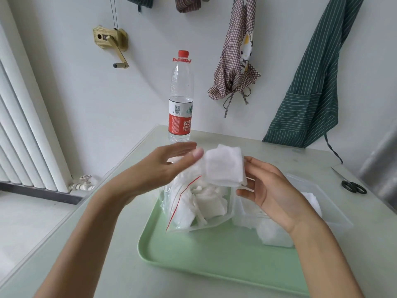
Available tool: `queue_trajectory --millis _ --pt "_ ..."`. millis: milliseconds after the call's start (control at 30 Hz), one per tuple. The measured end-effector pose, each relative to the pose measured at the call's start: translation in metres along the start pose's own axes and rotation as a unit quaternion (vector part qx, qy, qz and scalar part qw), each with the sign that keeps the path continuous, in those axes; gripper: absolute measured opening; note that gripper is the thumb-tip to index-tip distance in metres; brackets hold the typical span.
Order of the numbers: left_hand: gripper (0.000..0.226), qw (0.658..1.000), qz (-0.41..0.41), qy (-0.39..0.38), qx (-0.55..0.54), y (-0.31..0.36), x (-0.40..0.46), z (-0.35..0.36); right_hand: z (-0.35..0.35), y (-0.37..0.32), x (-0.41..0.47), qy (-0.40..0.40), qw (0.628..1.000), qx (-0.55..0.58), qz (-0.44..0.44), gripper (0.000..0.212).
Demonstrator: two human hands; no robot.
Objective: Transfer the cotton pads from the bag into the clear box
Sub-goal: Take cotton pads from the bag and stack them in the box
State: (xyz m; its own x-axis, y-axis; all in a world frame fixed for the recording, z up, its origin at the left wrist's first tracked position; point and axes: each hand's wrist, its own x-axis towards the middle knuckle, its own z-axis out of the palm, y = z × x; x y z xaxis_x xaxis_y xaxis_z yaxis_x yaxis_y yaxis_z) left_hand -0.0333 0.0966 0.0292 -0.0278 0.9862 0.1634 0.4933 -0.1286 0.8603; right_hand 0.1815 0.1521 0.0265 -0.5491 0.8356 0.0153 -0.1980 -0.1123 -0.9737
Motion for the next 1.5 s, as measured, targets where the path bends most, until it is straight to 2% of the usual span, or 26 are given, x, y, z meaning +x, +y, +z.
queue_trajectory --millis 100,233,300,367,467,500,567,600,700,800,867,900,1033,1133,1267,1367,1500 --pt "0.075 0.997 0.004 -0.005 -0.079 0.02 -0.006 0.009 0.0 -0.003 -0.004 -0.008 0.999 -0.023 -0.022 0.017" --pt "0.032 0.995 0.013 -0.016 -0.093 0.032 -0.005 0.036 -0.005 -0.007 -0.01 -0.005 0.998 -0.047 -0.047 0.014" --pt "0.02 0.994 0.009 0.011 -0.111 0.031 -0.001 0.044 -0.007 -0.006 -0.01 0.018 0.996 -0.067 -0.055 0.018" --pt "0.018 0.992 0.012 0.026 -0.119 0.036 0.008 0.054 -0.016 -0.011 -0.017 0.049 0.992 -0.095 -0.068 0.03" --pt "0.018 0.994 0.03 0.009 -0.1 0.048 0.019 0.073 -0.037 -0.016 -0.025 0.068 0.977 -0.188 -0.08 0.056" --pt "0.026 0.997 0.035 0.011 -0.073 0.05 0.024 0.079 -0.042 -0.017 -0.027 0.075 0.967 -0.228 -0.081 0.059" --pt "0.054 0.999 0.042 0.018 -0.024 0.051 0.033 0.091 -0.052 -0.021 -0.03 0.082 0.949 -0.292 -0.084 0.049" --pt "0.058 0.999 0.044 0.021 -0.009 0.051 0.037 0.096 -0.056 -0.022 -0.03 0.081 0.942 -0.313 -0.091 0.042" --pt "0.05 1.0 0.027 -0.012 0.007 0.046 0.049 0.103 -0.067 -0.025 -0.027 0.097 0.922 -0.361 -0.097 0.033" --pt "0.008 0.998 0.033 -0.049 0.01 0.047 0.054 0.106 -0.076 -0.021 -0.023 0.114 0.902 -0.41 -0.074 0.029" --pt "0.032 0.995 0.037 -0.066 0.058 0.046 0.058 0.106 -0.08 -0.018 -0.02 0.107 0.898 -0.425 -0.048 0.028" --pt "0.037 0.993 0.04 -0.073 0.089 0.046 0.06 0.106 -0.08 -0.017 -0.02 0.1 0.902 -0.419 -0.034 0.028" --pt "0.035 0.967 0.038 -0.116 0.226 0.051 0.063 0.103 -0.085 -0.014 -0.017 0.085 0.913 -0.399 0.015 0.019" --pt "0.04 0.943 0.025 -0.164 0.289 0.056 0.067 0.104 -0.089 -0.01 -0.015 0.071 0.923 -0.376 0.046 0.027" --pt "0.037 0.887 0.047 -0.209 0.409 0.064 0.071 0.109 -0.09 -0.007 -0.014 0.044 0.937 -0.335 0.084 0.029" --pt "0.032 0.853 0.06 -0.224 0.469 0.068 0.075 0.111 -0.093 -0.005 -0.014 0.018 0.931 -0.35 0.096 0.028" --pt "0.032 0.822 0.046 -0.276 0.496 0.067 0.078 0.115 -0.096 -0.006 -0.01 -0.008 0.906 -0.41 0.106 0.022"
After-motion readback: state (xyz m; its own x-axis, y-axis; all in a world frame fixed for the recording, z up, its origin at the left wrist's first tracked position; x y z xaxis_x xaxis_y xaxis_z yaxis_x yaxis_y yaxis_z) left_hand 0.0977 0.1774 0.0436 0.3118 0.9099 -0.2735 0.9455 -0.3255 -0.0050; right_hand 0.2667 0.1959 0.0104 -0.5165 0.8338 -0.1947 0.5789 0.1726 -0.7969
